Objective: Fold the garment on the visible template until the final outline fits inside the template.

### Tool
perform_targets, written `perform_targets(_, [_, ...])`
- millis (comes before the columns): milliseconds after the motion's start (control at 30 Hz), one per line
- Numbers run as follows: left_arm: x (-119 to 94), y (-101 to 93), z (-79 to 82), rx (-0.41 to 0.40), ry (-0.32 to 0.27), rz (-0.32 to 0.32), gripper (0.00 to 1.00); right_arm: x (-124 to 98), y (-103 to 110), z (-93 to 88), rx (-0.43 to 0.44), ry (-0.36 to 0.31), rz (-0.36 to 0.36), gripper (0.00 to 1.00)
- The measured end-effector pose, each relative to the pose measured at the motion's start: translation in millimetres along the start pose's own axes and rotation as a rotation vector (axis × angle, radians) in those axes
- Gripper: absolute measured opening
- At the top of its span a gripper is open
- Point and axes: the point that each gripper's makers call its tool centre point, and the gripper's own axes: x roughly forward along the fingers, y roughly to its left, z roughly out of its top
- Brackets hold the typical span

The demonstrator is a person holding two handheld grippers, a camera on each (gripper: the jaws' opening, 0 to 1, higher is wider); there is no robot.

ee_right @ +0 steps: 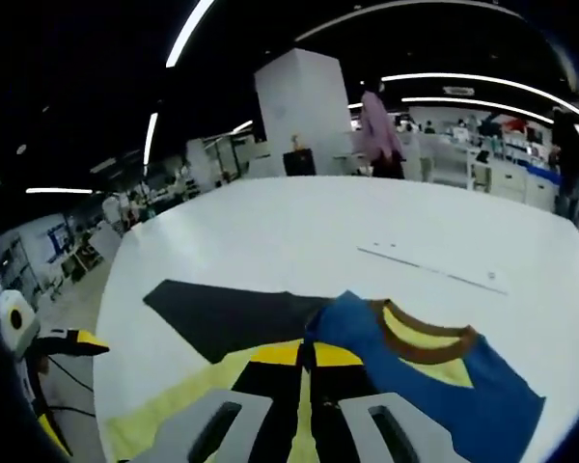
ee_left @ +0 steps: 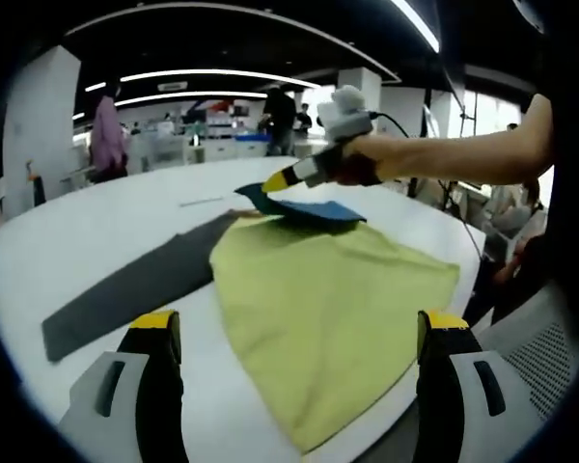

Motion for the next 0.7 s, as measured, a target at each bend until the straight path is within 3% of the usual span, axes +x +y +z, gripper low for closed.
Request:
perform_targets(267, [-1,1.5,-2.0,-0.006,0.005,0.008,0.99,9,18,7.0,-0.029,0.002,0.052,0.0])
perform_targets(433, [-1,1.7,-2.6,-0.007,0.005,0.011,0.99,13,30,-0.3,-0.064,0.024,0.077,0.0])
perform_targets(500, [-1,1.6,-3.0,-0.004,0.01,0.01,0.99,15,32,-5.3,-0.136,0.044,0.062,0.0])
perform_targets(700, [-1,2.6,-1.4,-0.006,0.005,0.013,0.99,24,50,-15.4,-0.165,0.064,0.087,0.0])
